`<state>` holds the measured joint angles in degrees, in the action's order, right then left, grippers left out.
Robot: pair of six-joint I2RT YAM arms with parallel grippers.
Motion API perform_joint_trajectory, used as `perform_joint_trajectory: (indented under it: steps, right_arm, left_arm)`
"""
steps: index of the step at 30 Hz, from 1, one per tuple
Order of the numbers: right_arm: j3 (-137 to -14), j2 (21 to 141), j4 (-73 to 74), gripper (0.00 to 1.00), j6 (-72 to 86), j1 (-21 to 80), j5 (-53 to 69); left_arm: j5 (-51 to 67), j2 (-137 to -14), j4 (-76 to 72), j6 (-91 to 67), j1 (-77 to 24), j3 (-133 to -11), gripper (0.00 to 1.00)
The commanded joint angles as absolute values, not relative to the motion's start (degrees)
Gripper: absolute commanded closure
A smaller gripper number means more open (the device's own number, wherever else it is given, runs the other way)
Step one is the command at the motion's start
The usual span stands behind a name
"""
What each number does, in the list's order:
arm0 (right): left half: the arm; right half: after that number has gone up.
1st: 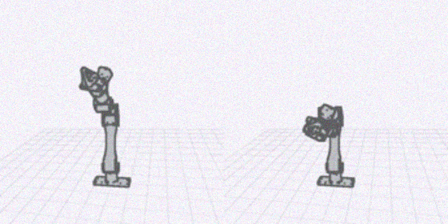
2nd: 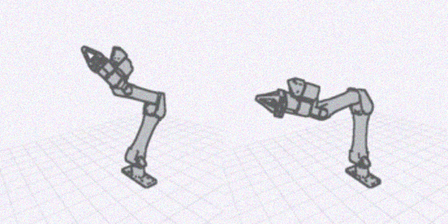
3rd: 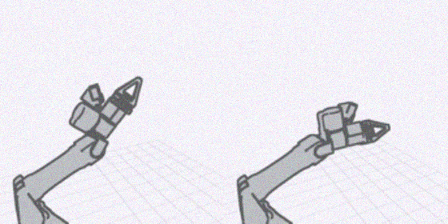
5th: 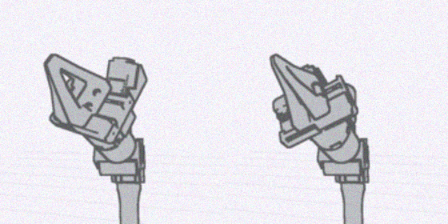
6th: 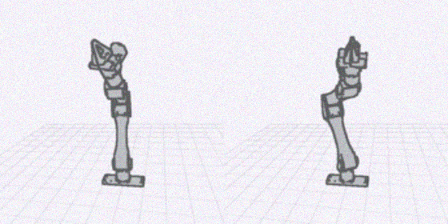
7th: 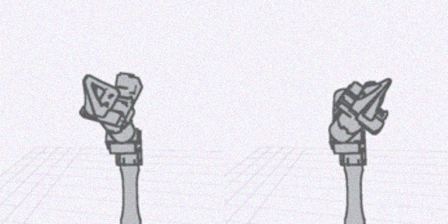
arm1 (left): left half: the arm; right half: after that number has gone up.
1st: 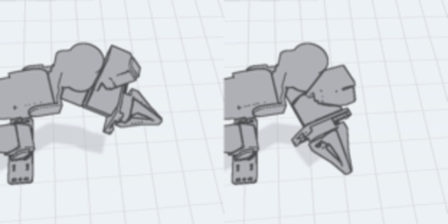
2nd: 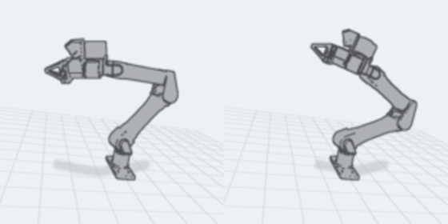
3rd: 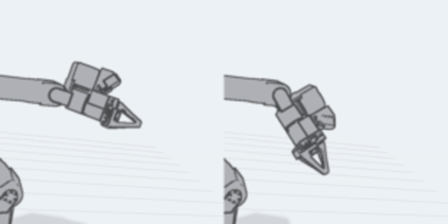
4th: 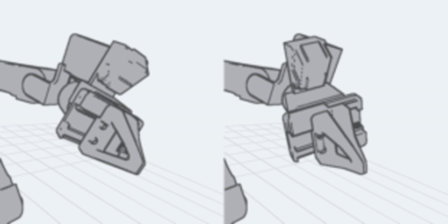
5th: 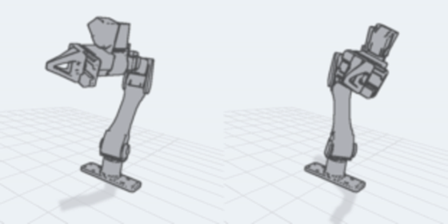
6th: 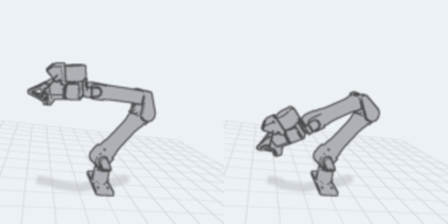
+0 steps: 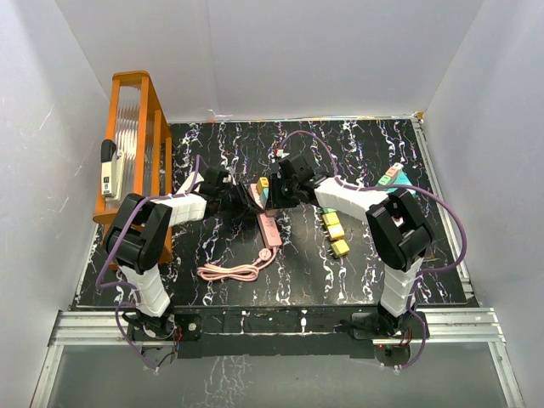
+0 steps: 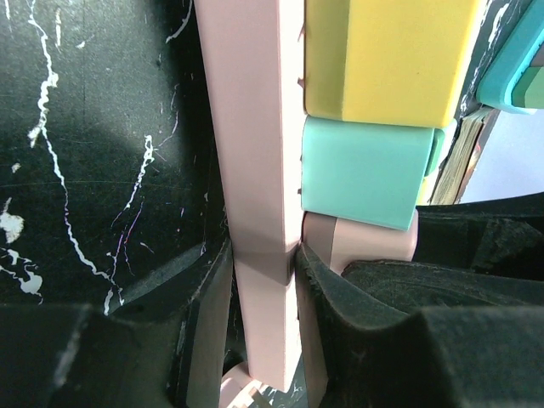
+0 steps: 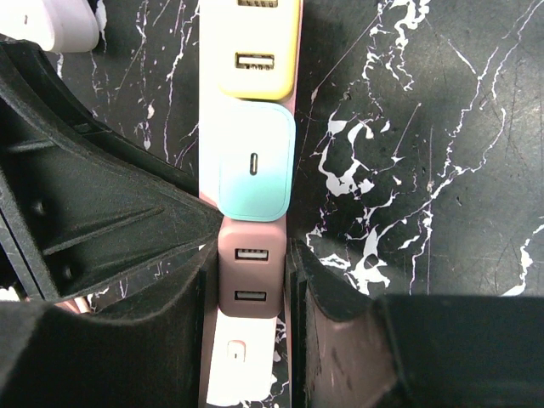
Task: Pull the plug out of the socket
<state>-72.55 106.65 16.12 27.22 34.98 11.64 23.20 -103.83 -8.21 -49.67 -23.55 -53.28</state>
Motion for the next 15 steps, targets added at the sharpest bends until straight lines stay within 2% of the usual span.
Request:
perform_joint_trajectory:
  steps: [1,8,15]
  right_arm:
    - [-80.0,103.8,17.7,0.88,26.7,39.0,8.9]
    - [-85.4,103.0,23.1,0.93,25.9,42.6,-1.3]
    - [-89.0,103.1,24.9,0.95,25.6,44.4,-5.6]
  left_arm:
    - [13.9,-107.8,-1.1,-45.2,-23.6,-48.9,0.71]
    - [12.2,-109.8,-1.1,-44.6,-23.6,-46.6,0.72]
    - [11.6,-110.8,-1.6,-44.7,-23.6,-45.4,0.73]
